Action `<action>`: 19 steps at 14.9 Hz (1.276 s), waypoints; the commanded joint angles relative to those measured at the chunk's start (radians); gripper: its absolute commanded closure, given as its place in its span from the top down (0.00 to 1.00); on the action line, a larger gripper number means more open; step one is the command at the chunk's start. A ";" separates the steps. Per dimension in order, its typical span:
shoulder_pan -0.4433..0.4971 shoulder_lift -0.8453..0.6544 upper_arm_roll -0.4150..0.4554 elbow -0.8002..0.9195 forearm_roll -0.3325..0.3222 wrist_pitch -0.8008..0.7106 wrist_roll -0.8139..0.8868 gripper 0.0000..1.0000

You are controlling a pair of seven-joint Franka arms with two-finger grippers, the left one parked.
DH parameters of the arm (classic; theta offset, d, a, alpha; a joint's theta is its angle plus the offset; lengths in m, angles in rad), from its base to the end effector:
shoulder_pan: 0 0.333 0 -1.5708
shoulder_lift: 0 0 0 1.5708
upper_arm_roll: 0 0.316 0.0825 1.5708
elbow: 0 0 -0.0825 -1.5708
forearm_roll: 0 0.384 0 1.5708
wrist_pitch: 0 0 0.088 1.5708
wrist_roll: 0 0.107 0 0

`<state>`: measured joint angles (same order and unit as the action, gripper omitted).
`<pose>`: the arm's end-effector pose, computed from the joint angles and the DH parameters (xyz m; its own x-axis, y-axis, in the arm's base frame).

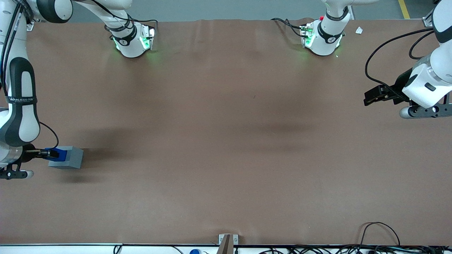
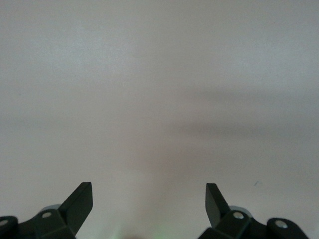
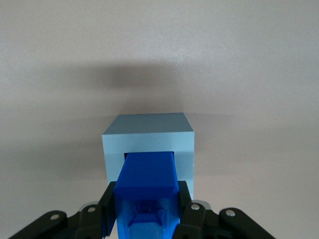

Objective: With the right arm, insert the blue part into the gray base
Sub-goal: 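Lower the blue block into the gray base's opening, then open the right gripper and lift it off the block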

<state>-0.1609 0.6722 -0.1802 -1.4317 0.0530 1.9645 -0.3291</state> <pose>0.6742 -0.2116 0.2921 0.9897 -0.0057 -0.1429 -0.0028 -0.9998 0.0208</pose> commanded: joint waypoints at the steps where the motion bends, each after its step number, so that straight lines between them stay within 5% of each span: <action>1: -0.002 0.023 0.007 0.036 -0.007 -0.010 -0.002 0.01; 3: -0.003 0.026 0.007 0.034 -0.004 -0.009 -0.002 0.05; 4: -0.005 0.026 0.007 0.034 -0.004 -0.006 -0.004 0.23; 5: -0.005 0.027 0.007 0.033 -0.004 -0.004 -0.002 0.73; 6: -0.006 0.026 0.007 0.033 -0.009 -0.001 -0.010 1.00; 13: 0.007 -0.091 0.010 0.034 0.004 -0.015 -0.005 1.00; 19: 0.109 -0.308 0.011 0.036 0.010 -0.185 0.086 1.00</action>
<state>-0.0710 0.4510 -0.1707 -1.3540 0.0570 1.8386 -0.2938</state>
